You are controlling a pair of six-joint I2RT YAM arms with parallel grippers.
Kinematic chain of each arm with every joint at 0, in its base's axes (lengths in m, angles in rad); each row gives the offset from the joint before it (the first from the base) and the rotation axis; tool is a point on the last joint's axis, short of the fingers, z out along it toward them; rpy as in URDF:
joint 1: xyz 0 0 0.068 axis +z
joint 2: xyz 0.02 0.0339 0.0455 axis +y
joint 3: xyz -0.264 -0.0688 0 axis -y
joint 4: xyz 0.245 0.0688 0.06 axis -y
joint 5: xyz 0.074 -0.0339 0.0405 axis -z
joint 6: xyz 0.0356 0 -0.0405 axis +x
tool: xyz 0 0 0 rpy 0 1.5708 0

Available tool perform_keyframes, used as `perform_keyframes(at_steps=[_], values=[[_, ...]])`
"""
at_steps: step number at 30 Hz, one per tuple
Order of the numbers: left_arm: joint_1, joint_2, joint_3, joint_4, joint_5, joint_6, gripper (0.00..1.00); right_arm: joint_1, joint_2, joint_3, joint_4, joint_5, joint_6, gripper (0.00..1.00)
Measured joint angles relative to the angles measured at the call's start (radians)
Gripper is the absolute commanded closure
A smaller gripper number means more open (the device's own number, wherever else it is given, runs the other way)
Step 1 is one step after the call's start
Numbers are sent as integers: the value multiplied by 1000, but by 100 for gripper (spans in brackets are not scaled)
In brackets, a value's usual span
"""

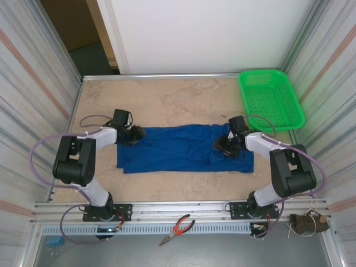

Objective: Fold the inside-out t-shirt

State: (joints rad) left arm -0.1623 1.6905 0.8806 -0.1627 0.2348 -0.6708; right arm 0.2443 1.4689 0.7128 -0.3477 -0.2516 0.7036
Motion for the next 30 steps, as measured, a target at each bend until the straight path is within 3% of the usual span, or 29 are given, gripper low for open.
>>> perform_keyframes(at_steps=[4,7,10,14,18,23,30], values=[[25,46,73,-31,-26,52,55,-3,-111,-5,-58,21,20,42],[35,48,114,-72,-37,95,55,-34,-207,27,-120,48,13,25],[34,31,146,-93,-27,122,55,-124,-220,85,-140,54,-24,17],[29,-28,151,-106,5,129,55,-220,-130,126,-132,53,-64,15],[11,-91,147,-109,37,128,54,-253,-26,119,-119,49,-87,14],[3,-134,106,-101,66,128,54,-272,16,101,-35,35,-114,14],[3,-131,63,-101,80,123,54,-257,53,73,83,-87,-137,14]])
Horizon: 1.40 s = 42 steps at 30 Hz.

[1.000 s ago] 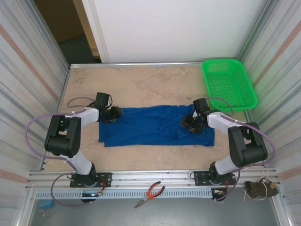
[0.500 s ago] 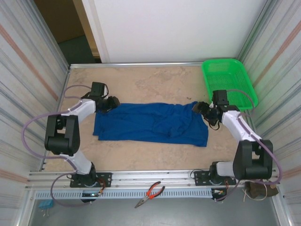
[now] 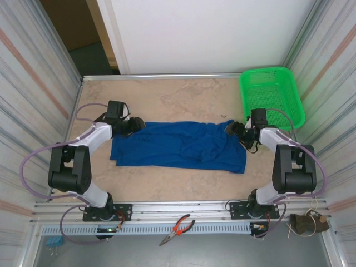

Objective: Fold the inside-out t-shirt

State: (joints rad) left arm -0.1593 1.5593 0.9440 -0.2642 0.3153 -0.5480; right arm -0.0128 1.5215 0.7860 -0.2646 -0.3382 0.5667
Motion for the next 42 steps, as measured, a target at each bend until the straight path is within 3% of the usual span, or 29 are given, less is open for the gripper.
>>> perform_keyframes(at_steps=[16,23,34,42], values=[[-20,14,-2,0,0,-2,54,-5,-101,43,-129,80,-45,13],[-14,14,-2,-1,-1,-2,54,70,-140,61,-187,175,-80,1],[20,4,-2,-5,-1,-2,54,158,-26,52,-188,281,-79,1],[21,-4,-2,-4,-1,-2,54,159,43,40,-146,262,-79,0]])
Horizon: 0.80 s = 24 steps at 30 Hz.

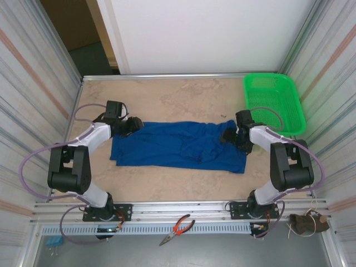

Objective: Fold the inside-out t-shirt

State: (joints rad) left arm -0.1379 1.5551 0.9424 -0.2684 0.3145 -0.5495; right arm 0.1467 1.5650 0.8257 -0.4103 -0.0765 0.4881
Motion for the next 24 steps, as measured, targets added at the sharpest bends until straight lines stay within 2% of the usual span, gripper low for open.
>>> perform_keyframes(at_steps=[9,12,15,19,21,24], values=[[2,-2,0,0,0,0,54,93,2,-3,80,-146,26,4],[3,-2,0,-1,-1,0,54,125,11,-3,92,-159,41,11],[17,-2,3,-21,-18,0,54,142,39,13,106,-156,66,28],[69,-2,5,-60,-58,1,54,143,74,24,134,-141,105,78],[94,-2,4,-73,-73,1,54,143,80,23,126,-132,113,100],[109,-2,-17,-71,-83,3,54,134,68,23,110,-126,129,100]])
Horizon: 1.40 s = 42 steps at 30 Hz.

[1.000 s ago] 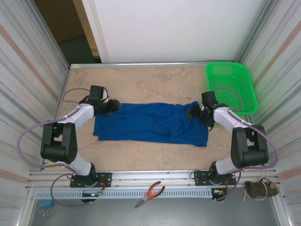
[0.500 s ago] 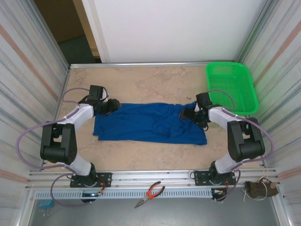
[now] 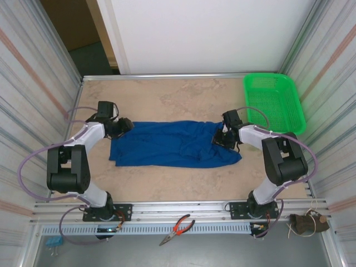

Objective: Fold the inside-out t-shirt

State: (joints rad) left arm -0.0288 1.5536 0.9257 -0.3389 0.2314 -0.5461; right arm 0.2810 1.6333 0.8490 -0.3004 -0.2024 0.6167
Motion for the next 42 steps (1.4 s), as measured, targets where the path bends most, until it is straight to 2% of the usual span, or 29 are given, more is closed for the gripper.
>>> perform_keyframes(at_steps=[7,12,17,22,28,35,42], values=[[-43,0,-134,23,1,-17,54,-97,-128,6,-103,0,0,100],[-152,-29,-181,84,3,-74,54,-169,-181,54,-198,1,-26,100],[-257,-45,-169,84,3,-117,53,-165,-198,136,-288,6,-47,100],[-238,-50,-41,37,0,-108,53,-51,-203,229,-357,49,-43,100],[-161,-46,85,10,15,-72,52,175,-182,332,-411,131,31,100],[-50,13,159,-44,50,-25,52,378,-81,469,-457,253,155,100],[19,66,208,-61,100,5,52,526,72,629,-483,323,253,100]])
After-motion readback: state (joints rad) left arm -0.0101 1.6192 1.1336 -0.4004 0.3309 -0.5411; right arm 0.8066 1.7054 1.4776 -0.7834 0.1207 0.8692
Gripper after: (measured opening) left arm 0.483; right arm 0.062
